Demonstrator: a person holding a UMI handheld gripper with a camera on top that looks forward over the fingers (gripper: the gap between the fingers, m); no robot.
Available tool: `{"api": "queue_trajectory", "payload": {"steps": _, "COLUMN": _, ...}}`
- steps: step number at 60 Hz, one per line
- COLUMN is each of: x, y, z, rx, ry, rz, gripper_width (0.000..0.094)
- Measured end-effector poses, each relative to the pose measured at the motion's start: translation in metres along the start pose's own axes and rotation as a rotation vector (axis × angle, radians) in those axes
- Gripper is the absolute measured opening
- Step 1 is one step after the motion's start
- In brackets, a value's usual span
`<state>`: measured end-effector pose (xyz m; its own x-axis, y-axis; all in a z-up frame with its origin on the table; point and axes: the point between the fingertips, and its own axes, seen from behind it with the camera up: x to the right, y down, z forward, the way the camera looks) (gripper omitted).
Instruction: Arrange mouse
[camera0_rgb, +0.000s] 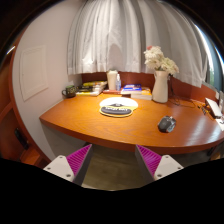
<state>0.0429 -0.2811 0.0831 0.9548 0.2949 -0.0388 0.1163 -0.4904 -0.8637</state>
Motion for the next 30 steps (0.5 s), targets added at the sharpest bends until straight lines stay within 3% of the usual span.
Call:
{"api": "queue_trajectory", "payload": {"steps": 14, "x": 0.092, "y": -0.023, "z": 0.021, "rx": -0.083, "ry": 0.153, "rz": 0.098, "gripper_width": 0.0864}}
{"api": "queue_trajectory", "payload": {"steps": 30, "x": 0.147, "y": -0.139, "z": 0.074, "rx": -0.105, "ry": 0.211, "rz": 0.159, "gripper_width": 0.0853}}
